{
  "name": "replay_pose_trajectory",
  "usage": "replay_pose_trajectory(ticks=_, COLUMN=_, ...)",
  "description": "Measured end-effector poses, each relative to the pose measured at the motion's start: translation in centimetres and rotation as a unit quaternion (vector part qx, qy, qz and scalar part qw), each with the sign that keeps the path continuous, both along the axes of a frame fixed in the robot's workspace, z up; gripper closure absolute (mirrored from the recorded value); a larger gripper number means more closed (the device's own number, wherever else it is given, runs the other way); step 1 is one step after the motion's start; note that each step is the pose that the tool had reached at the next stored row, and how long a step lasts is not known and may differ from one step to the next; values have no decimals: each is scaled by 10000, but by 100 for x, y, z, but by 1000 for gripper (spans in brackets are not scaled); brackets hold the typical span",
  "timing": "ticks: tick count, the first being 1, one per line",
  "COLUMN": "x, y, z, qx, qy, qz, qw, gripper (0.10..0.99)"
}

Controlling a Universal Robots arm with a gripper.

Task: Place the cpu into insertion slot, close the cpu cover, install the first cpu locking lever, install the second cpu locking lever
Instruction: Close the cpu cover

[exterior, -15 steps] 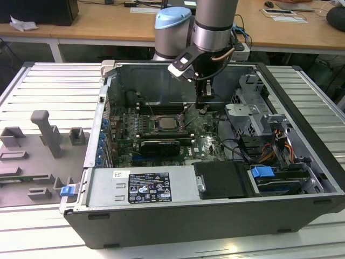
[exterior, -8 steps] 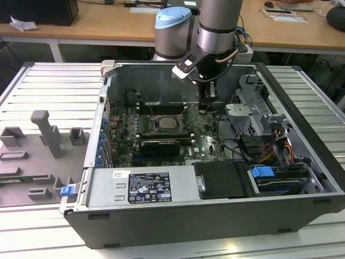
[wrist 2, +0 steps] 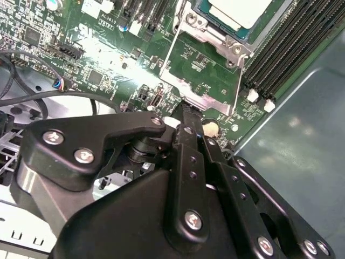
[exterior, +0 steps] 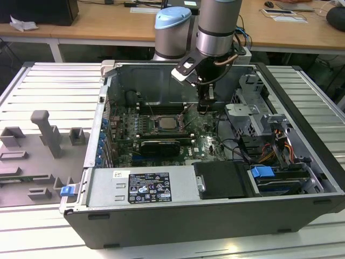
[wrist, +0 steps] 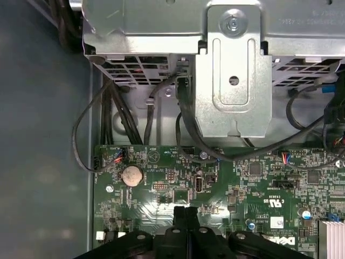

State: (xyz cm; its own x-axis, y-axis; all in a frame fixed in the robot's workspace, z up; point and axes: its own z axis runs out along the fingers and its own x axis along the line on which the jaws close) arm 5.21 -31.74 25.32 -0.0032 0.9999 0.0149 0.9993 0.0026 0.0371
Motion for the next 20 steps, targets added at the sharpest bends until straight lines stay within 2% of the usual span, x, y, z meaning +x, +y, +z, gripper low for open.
replay_pose_trajectory(ticks=20, x=-182, y=0, z=0, qx=0, qy=0, qz=0, qw=10000, gripper=976)
